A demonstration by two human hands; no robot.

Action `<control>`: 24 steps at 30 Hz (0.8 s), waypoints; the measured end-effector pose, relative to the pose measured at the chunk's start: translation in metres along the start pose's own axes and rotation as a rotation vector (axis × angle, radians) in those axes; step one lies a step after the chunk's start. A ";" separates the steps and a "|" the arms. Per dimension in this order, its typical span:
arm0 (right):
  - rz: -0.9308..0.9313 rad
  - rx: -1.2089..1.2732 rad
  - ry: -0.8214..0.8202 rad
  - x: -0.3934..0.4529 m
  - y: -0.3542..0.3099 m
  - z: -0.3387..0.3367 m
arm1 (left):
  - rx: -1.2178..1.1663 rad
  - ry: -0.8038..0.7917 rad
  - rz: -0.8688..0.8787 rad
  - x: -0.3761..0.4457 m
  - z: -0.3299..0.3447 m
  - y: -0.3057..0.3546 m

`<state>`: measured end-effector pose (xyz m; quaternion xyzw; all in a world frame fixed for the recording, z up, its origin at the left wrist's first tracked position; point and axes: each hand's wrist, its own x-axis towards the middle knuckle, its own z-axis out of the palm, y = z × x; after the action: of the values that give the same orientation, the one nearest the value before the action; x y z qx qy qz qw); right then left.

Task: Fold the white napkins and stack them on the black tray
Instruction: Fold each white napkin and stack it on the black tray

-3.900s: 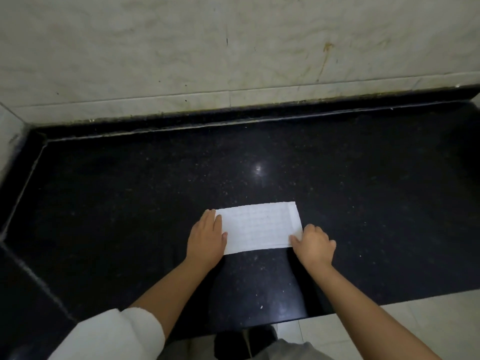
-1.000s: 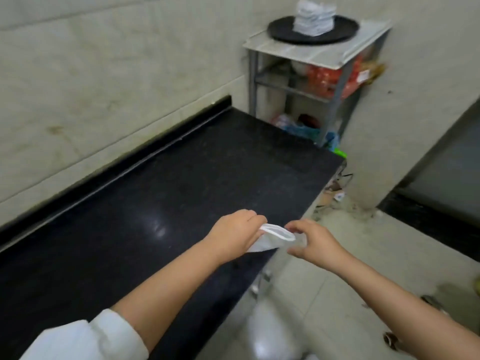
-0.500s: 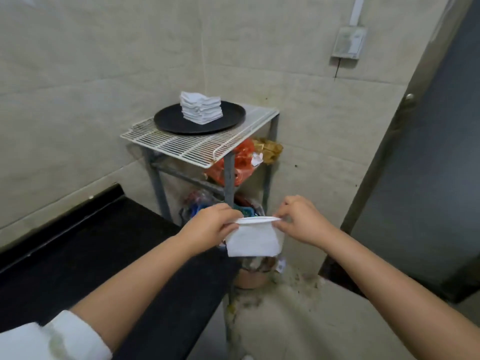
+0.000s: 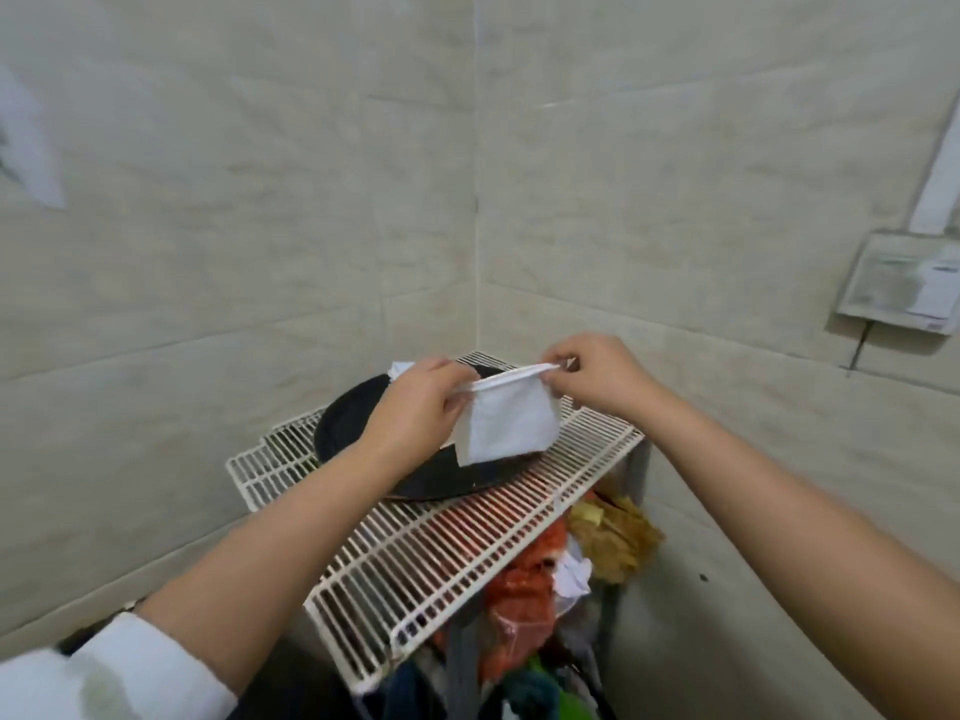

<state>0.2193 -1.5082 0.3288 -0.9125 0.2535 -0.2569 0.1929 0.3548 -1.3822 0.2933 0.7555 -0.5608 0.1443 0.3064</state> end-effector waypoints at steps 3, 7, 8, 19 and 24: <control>-0.069 0.105 -0.006 0.067 0.012 0.013 | 0.058 0.057 -0.149 0.049 0.006 -0.019; -0.249 0.171 0.020 0.145 0.022 0.037 | 0.142 0.224 -0.325 0.097 0.011 -0.041; -0.289 0.188 0.025 0.160 0.025 0.044 | 0.159 0.262 -0.356 0.105 0.014 -0.046; -0.359 0.126 -0.392 0.175 0.104 0.145 | 0.276 -0.156 -0.624 0.075 0.091 -0.062; -0.430 0.042 -0.478 0.171 0.107 0.130 | 0.349 -0.260 -0.691 0.082 0.091 -0.053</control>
<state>0.3809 -1.6606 0.2379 -0.9755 -0.0030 -0.0755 0.2067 0.4199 -1.4917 0.2528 0.9521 -0.2750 0.0293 0.1306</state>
